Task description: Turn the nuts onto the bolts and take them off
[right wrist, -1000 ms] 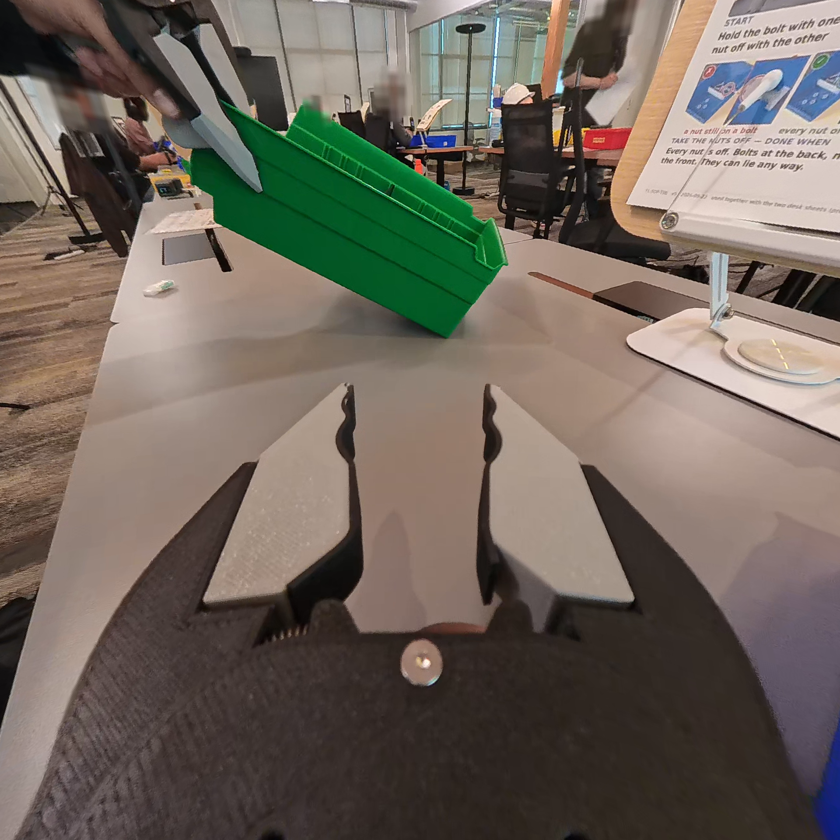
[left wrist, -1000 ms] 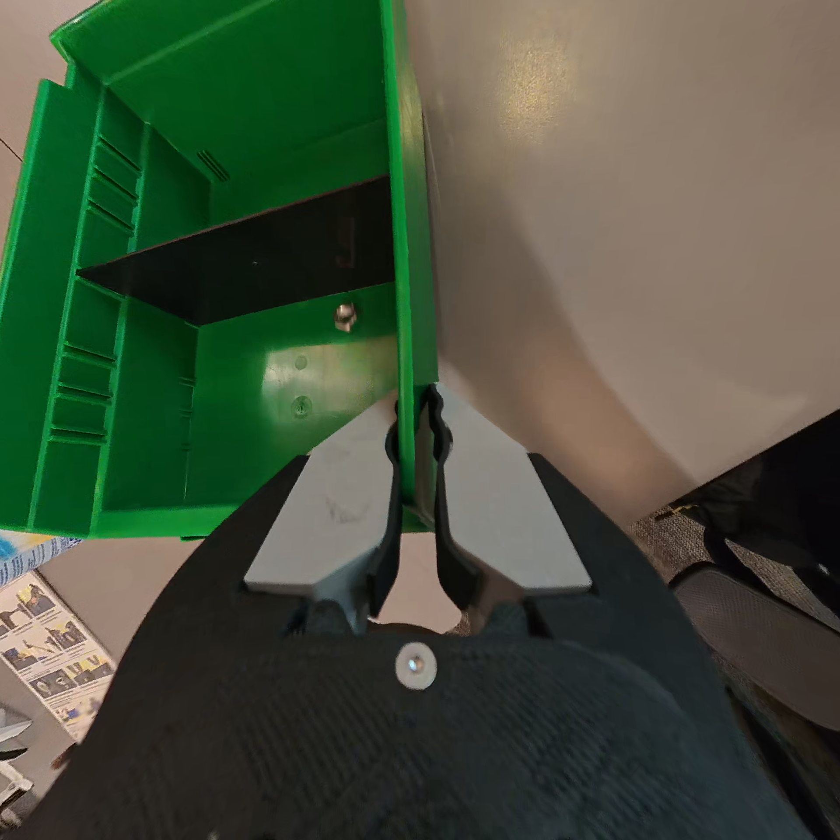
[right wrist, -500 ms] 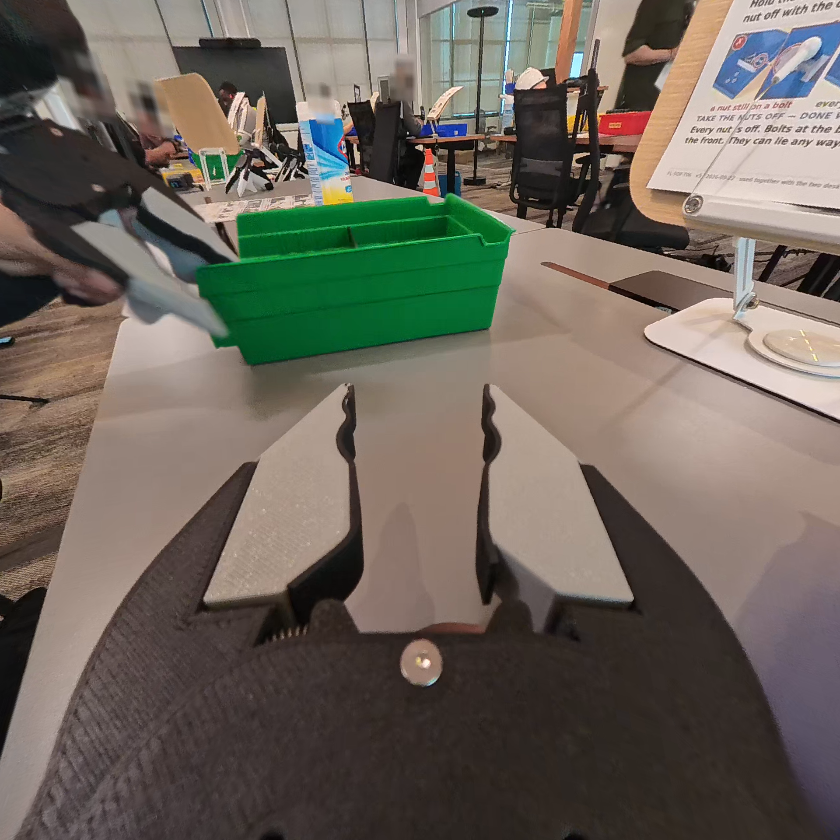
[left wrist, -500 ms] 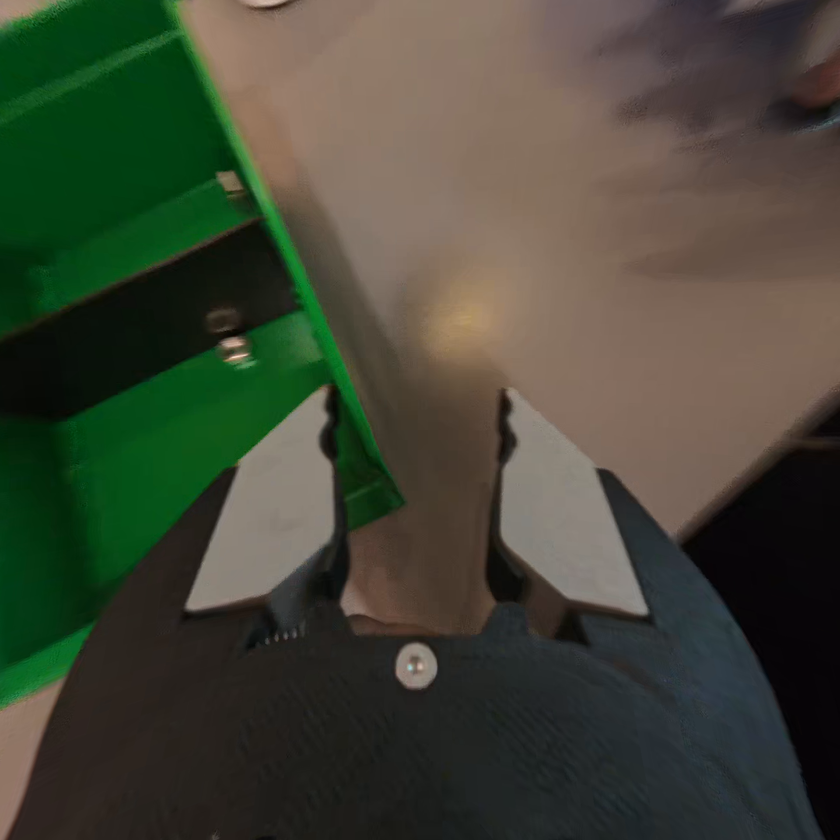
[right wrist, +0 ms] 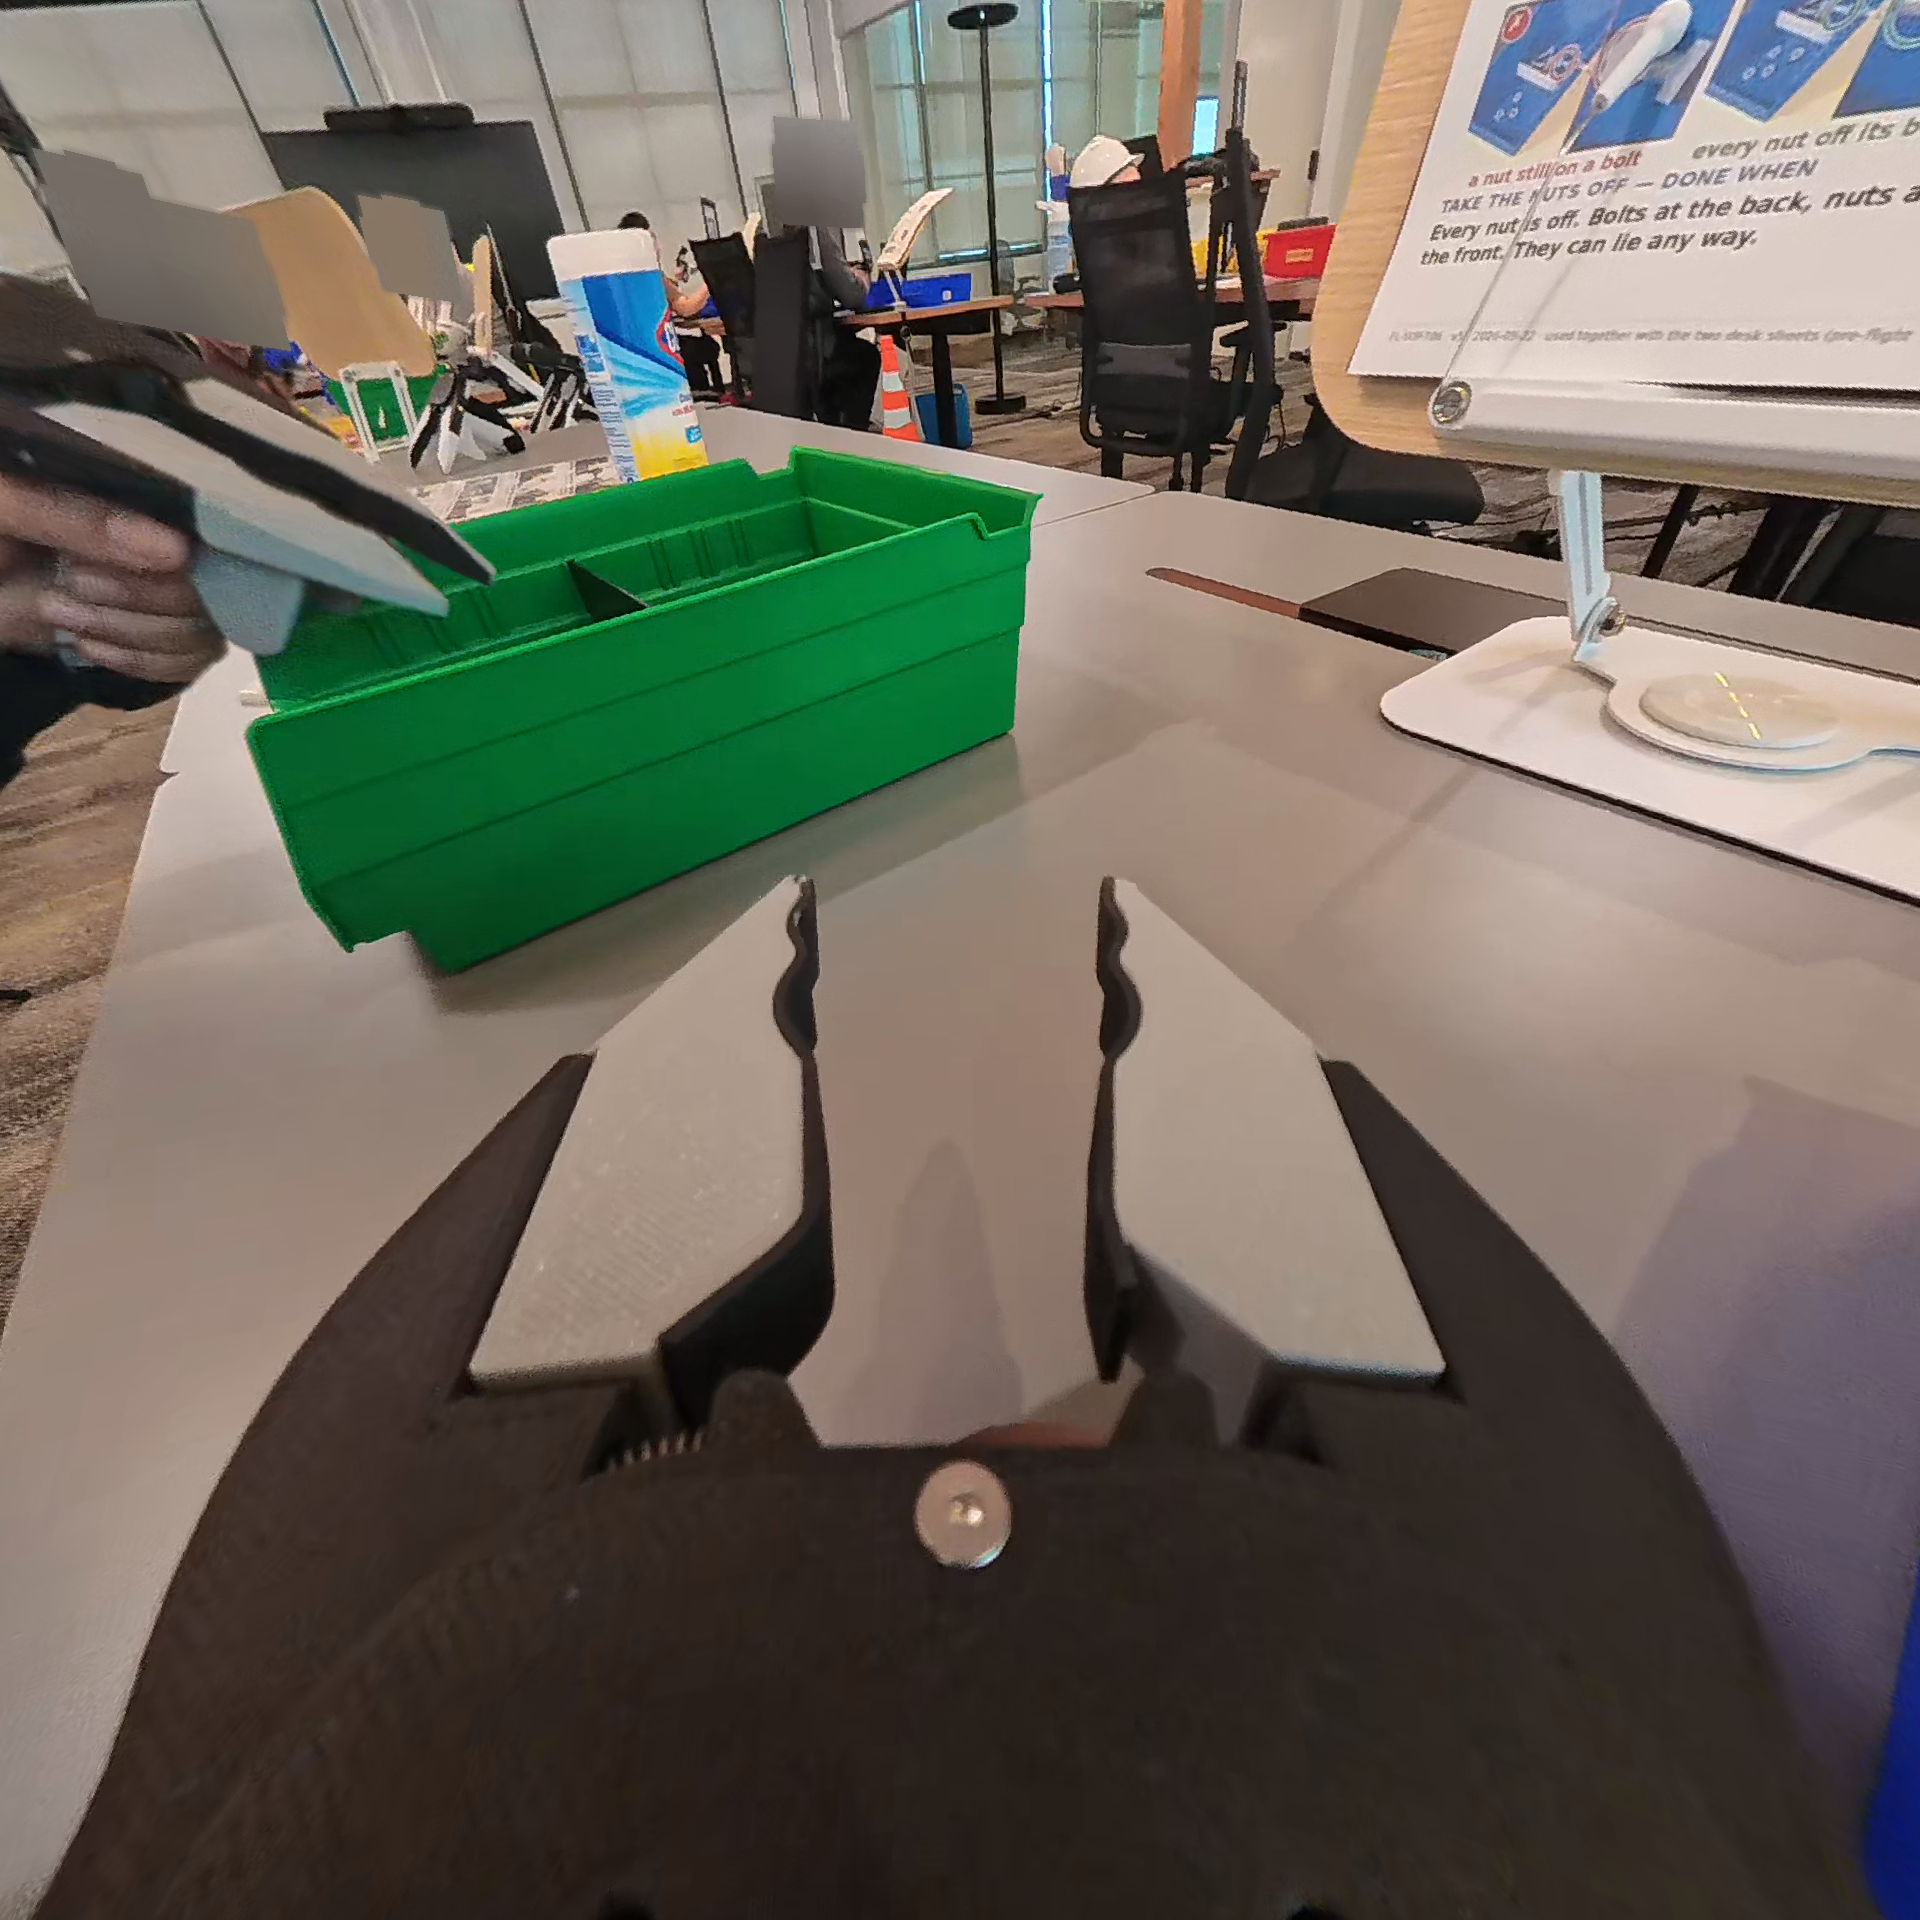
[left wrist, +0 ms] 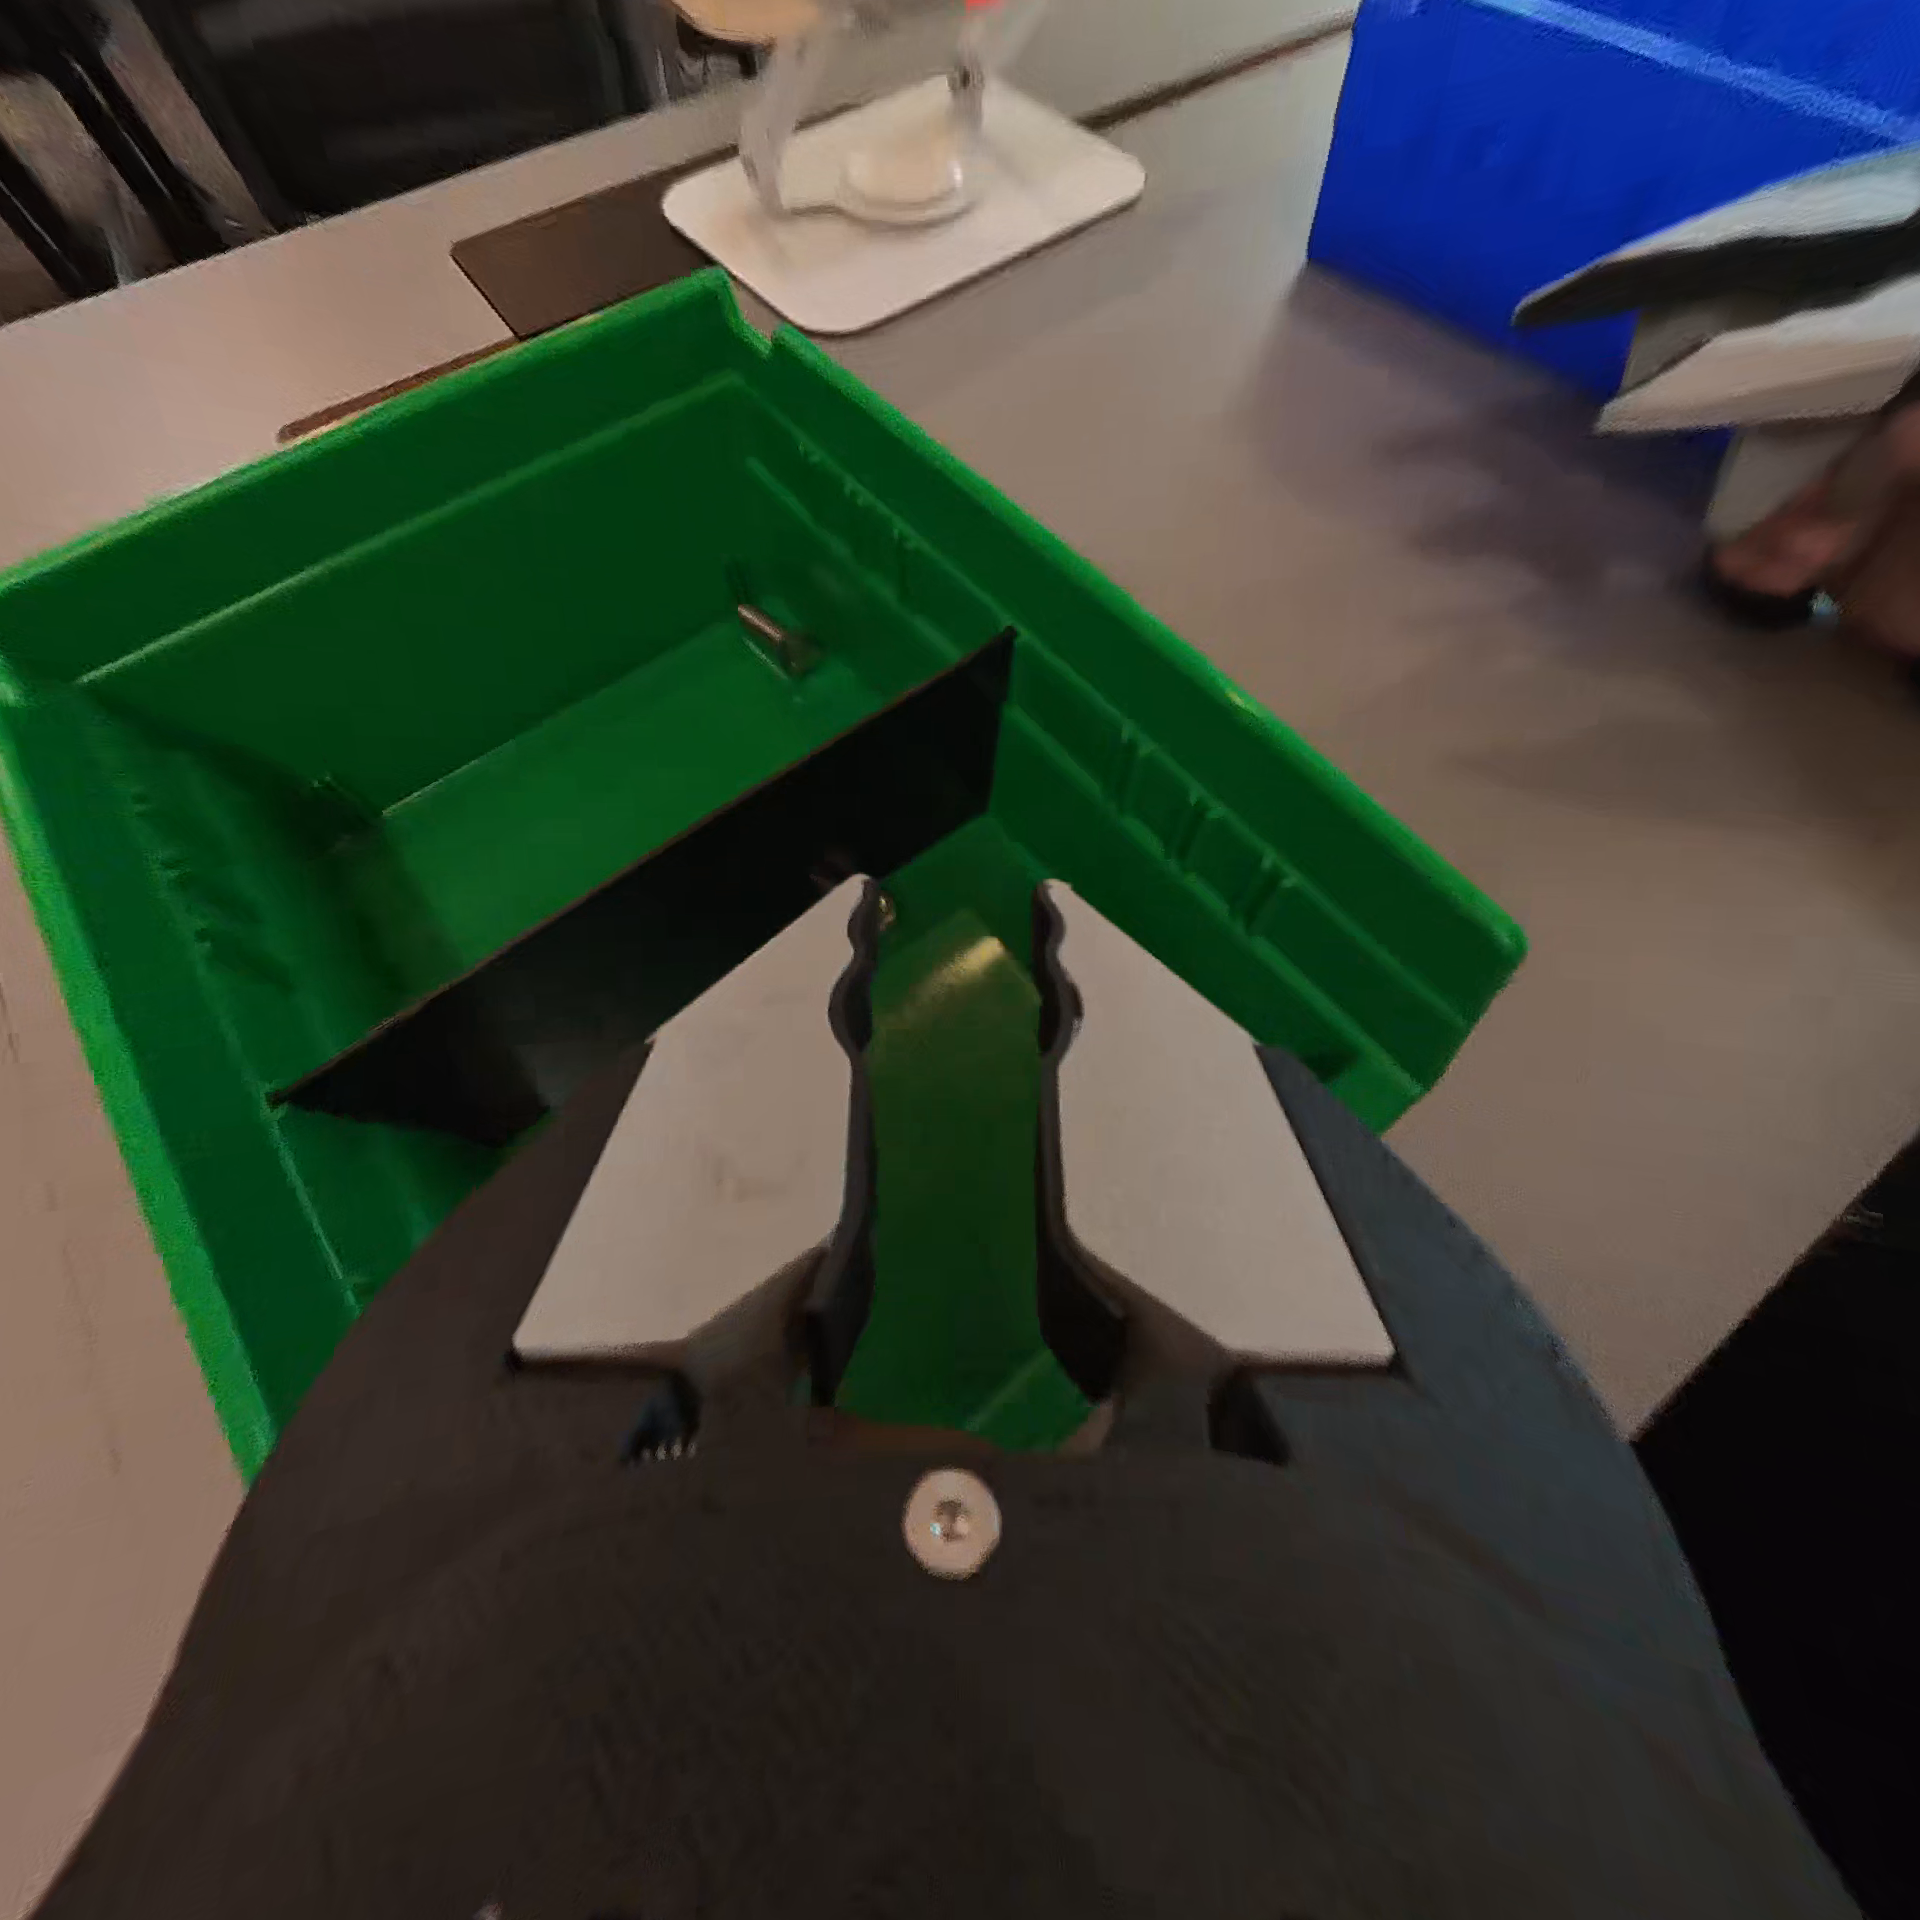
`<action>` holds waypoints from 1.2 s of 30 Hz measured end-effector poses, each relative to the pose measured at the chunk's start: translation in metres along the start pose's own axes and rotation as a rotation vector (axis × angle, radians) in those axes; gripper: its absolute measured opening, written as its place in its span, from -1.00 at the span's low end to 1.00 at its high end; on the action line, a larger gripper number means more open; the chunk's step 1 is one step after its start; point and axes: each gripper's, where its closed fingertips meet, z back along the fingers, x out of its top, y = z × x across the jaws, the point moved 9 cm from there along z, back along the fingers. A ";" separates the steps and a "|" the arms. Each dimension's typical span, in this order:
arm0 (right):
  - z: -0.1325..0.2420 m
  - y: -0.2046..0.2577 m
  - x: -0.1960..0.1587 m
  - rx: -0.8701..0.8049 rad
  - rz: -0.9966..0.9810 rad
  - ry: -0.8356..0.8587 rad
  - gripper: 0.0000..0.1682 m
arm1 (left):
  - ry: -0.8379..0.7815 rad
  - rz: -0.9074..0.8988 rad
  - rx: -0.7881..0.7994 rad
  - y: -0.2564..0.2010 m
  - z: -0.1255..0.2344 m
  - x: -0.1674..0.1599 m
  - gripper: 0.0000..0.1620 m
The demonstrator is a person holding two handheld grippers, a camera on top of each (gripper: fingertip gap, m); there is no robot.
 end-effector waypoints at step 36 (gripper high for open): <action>0.006 0.016 0.007 0.086 0.031 -0.005 -0.41 | 0.638 0.050 -0.067 0.116 -0.174 0.039 -0.81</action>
